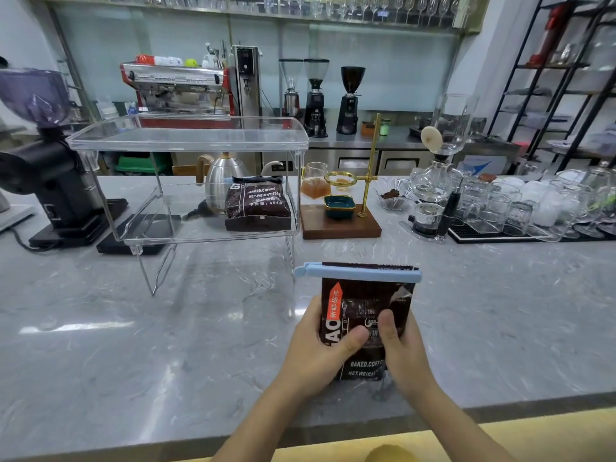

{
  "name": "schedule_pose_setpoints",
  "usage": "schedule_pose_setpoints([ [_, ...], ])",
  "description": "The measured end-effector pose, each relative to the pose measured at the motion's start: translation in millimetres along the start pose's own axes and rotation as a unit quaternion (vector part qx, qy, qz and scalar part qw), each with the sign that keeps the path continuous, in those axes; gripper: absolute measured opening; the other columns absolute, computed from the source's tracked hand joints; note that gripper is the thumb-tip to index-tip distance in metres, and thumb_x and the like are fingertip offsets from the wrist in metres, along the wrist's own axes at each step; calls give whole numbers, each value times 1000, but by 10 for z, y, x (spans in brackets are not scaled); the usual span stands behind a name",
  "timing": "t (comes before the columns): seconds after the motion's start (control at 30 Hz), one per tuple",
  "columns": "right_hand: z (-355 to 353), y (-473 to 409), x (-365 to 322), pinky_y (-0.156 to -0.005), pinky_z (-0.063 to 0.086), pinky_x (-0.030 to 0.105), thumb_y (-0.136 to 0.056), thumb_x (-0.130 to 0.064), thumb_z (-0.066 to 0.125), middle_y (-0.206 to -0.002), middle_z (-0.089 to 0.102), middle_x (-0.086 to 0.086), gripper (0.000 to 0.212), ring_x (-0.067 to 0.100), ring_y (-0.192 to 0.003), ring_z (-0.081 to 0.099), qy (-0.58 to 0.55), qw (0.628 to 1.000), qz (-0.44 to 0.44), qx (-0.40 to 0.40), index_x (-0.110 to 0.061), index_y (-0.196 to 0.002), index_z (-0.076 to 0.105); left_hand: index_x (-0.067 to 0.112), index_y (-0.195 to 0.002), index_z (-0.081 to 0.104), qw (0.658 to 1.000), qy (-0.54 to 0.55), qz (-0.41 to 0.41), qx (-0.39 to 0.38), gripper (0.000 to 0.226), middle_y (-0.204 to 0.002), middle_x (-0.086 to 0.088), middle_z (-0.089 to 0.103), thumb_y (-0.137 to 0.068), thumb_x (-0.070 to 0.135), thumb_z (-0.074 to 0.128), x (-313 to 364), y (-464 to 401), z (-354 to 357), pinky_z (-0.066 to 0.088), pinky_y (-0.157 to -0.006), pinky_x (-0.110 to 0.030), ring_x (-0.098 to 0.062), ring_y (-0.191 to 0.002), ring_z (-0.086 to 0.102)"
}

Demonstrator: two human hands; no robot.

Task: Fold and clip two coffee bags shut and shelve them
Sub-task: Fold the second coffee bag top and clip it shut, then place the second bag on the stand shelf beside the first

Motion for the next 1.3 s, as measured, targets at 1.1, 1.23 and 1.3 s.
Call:
schedule_pose_setpoints([
  [1.1,245,101,19,-78,51,12,-98,-37,49,-105,73,-10,20,-3,-98,67,-3,999,43,30,-30,-111,63,25,-97,72,990,-39,-57,123,36,-92,1,79,-75,53,76,-94,44,-147,60,-84,-46,-14,-86,76],
  [1.23,288,140,25,-85,49,17,-93,-39,58,-108,73,-8,22,1,-101,68,-14,999,40,17,-29,-113,61,29,-103,71,991,-23,-55,119,43,-99,1,79,-71,58,75,-101,82,-125,58,-88,-51,-19,-94,75],
  [1.3,287,144,42,-87,50,16,-86,-49,65,-108,74,-12,35,-1,-102,67,1,999,43,-1,-31,-116,59,31,-104,71,991,-23,-59,116,44,-100,4,79,-71,60,74,-101,85,-134,59,-89,-48,-15,-95,75],
])
Point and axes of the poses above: each hand's wrist, its own y-axis away from the middle knuckle, its own z-axis out of the palm, x = y × z, the point moved 6 cm from there along -y, towards the middle knuckle
